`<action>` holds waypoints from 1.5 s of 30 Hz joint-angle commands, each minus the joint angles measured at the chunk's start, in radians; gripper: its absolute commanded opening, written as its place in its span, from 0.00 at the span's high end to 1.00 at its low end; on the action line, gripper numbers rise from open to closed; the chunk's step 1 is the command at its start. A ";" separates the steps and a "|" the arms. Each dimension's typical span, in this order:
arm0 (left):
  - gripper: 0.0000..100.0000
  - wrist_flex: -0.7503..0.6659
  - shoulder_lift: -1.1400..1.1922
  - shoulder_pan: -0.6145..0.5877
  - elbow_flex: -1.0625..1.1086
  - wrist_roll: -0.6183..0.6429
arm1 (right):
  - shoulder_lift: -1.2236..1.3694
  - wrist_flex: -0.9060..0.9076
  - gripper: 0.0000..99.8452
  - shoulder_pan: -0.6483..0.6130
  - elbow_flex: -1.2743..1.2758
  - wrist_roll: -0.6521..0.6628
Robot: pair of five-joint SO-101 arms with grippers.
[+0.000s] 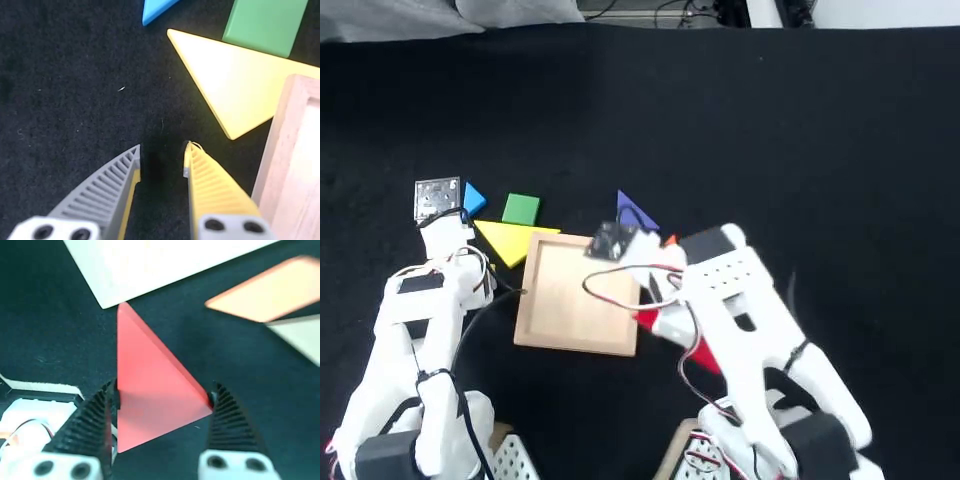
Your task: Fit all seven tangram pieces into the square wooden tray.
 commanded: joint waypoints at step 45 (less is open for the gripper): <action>0.85 -0.009 -0.029 -0.148 -0.031 0.091 | 0.545 -0.359 0.89 -0.485 -0.398 0.044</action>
